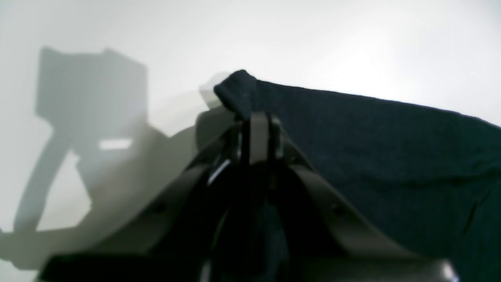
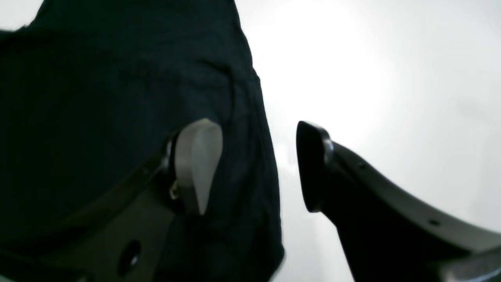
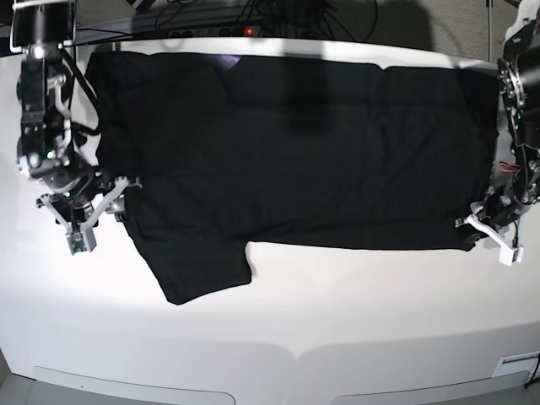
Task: Fold the T-shirt properly
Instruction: 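Grasp the hem corners with both grippers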
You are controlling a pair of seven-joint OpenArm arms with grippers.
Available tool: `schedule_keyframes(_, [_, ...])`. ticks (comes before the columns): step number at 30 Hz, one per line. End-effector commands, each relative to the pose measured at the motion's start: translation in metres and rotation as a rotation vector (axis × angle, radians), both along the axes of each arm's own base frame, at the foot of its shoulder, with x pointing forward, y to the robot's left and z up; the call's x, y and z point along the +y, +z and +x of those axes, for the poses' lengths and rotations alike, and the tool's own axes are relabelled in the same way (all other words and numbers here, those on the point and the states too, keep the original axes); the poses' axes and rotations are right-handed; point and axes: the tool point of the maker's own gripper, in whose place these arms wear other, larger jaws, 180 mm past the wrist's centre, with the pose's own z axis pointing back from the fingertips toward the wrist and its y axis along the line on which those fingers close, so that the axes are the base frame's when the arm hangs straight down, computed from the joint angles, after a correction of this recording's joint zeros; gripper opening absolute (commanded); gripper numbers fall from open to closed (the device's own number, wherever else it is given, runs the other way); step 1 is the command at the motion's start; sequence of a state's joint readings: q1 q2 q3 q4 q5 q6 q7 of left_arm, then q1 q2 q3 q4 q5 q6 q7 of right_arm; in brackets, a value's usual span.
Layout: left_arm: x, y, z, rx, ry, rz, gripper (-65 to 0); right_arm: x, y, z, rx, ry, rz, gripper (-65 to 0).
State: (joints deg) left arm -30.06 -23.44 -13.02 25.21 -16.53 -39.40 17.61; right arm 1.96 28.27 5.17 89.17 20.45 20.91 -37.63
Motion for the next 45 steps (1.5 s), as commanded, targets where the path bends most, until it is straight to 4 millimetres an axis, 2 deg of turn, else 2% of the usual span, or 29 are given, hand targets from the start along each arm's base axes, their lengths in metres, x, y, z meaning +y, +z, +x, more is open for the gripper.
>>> schedule_keyframes(1, [0.002,0.017,0.013,-0.049,-0.003,0.001,-65.0,-0.004,0.027,0.022,-0.07,0.013,0.012,-32.8])
schedule_keyframes(5, [-0.017,0.012,0.016,-0.048,-0.019,-0.028,-65.0,-0.011,0.037,0.059,-0.017,0.011,0.08,-32.7])
schedule_keyframes(10, [-0.041,0.007,0.017,-0.046,-0.04,-0.063,-65.0,-0.014,0.027,0.099,0.084,-0.009,0.144,-32.1])
schedule_keyframes(15, [-0.06,0.004,0.019,-0.047,-0.055,-0.091,-65.0,-0.013,0.004,0.118,0.213,0.025,0.108,-23.4])
schedule_keyframes(18, [-0.064,0.003,0.02,-0.047,-0.059,-0.098,-65.0,-0.013,0.0,0.131,0.206,0.027,0.089,-22.5])
schedule_keyframes(26, [-0.065,0.003,0.02,-0.047,-0.06,-0.099,-65.0,0.012,-0.034,0.125,0.302,0.041,0.094,-22.6])
schedule_keyframes(30, [-0.065,0.003,0.02,-0.047,-0.06,-0.099,-65.0,0.019,-0.044,0.123,0.318,0.058,0.058,-22.6])
schedule_keyframes(38, [-0.065,0.002,0.019,-0.043,-0.064,-0.093,-65.0,0.009,-0.042,0.132,0.261,0.048,-0.031,-22.7])
schedule_keyframes(42, [-0.065,0.003,0.02,-0.048,-0.062,-0.094,-65.0,0.009,-0.048,0.129,0.271,0.041,-0.018,-28.7])
schedule_keyframes(45, [-0.065,0.003,0.02,-0.05,-0.061,-0.094,-65.0,0.009,-0.059,0.124,0.28,0.032,-0.003,-29.5])
